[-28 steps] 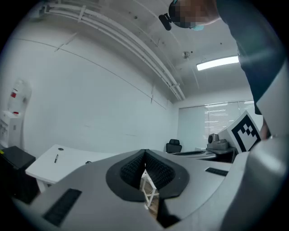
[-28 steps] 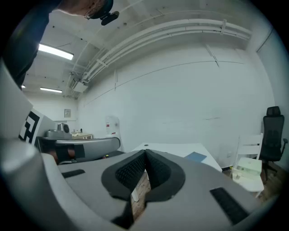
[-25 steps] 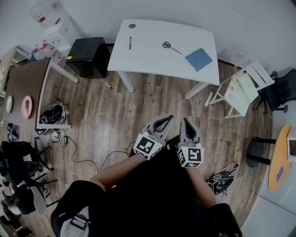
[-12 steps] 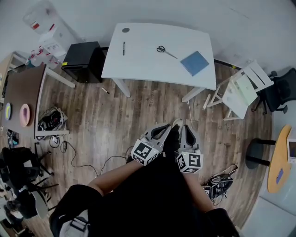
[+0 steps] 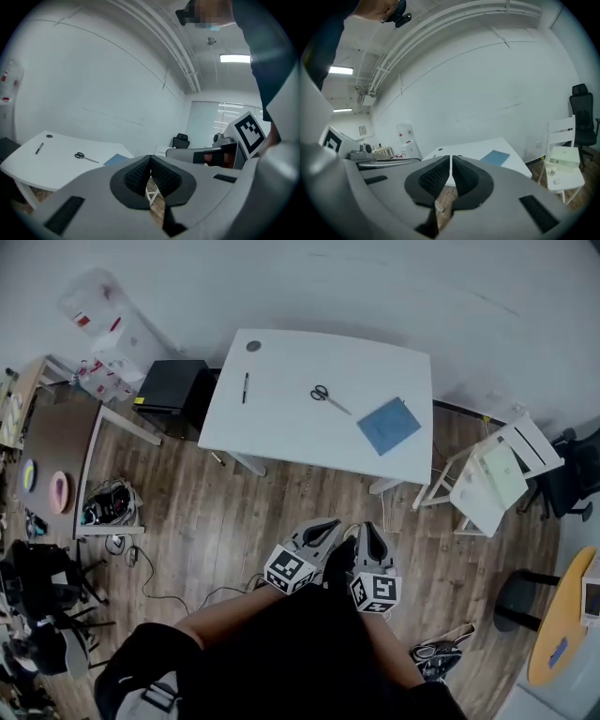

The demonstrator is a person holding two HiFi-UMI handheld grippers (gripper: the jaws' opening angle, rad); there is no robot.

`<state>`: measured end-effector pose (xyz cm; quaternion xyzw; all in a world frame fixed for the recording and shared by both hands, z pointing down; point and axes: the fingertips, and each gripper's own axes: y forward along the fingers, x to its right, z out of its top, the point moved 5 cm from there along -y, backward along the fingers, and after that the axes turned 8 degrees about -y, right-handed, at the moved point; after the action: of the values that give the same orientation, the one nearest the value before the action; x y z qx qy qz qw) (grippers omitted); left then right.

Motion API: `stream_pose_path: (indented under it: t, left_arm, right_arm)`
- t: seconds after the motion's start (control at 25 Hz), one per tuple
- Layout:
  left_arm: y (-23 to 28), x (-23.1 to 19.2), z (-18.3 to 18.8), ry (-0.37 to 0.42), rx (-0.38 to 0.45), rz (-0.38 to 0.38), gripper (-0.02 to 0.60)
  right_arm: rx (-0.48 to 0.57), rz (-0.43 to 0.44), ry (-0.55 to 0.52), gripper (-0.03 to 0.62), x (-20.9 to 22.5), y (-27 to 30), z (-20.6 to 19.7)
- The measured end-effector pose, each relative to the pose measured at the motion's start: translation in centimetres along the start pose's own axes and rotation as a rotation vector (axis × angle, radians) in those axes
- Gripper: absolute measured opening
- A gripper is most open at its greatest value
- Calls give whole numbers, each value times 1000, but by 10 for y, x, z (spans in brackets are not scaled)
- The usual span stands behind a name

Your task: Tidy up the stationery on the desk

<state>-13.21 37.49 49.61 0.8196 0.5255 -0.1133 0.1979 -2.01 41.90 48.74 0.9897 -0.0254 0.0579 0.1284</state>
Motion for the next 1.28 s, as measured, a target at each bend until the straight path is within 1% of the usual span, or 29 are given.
stream_pose_path:
  t: [0.12,0.2,0.32,0.4,0.48,0.6,0.68,0.8,0.92,1.0,1.12,1.2,1.28]
  left_arm:
    - [42,-15,17,-21,-22,5,14]
    - [72,-29,26,-24,-33,36,14]
    - [113,-44,39,13,-41,93,14]
    - [132,-50,44,23,-43,136,14]
    - [145,-56,42,4,-46,177,14]
    - [157,-64,38,-47,-56,221,14]
    - [164,-68,35,-52,-78,244,14]
    - [174,-68,32,-50,-99,254,14]
    - [180,-72,32,-59,-105,257,14]
    - [188,-76,32,-68,-98,249,14]
    - [206,-81,32,-93,-81,219,14]
    - [219,-87,30,-112,-86,206,14]
    - [231,-95,27,-136,-95,196,14]
  right_arm:
    - [5,7,-40,35,33,25,19]
    - [1,18,-47,35,61,40,28]
    - [-12,49,-26,35,110,63,36]
    - [-21,62,-31,35,140,74,38]
    - [-34,77,-23,35,166,84,38]
    - [-67,113,28,35,192,100,35]
    - [-77,108,53,35,206,109,35]
    - [-89,94,102,35,221,116,33]
    - [-99,91,97,35,225,119,32]
    - [-94,95,88,35,224,122,32]
    - [-64,107,121,35,225,124,34]
    - [-61,112,130,35,222,127,36]
    - [-69,123,113,35,218,134,37]
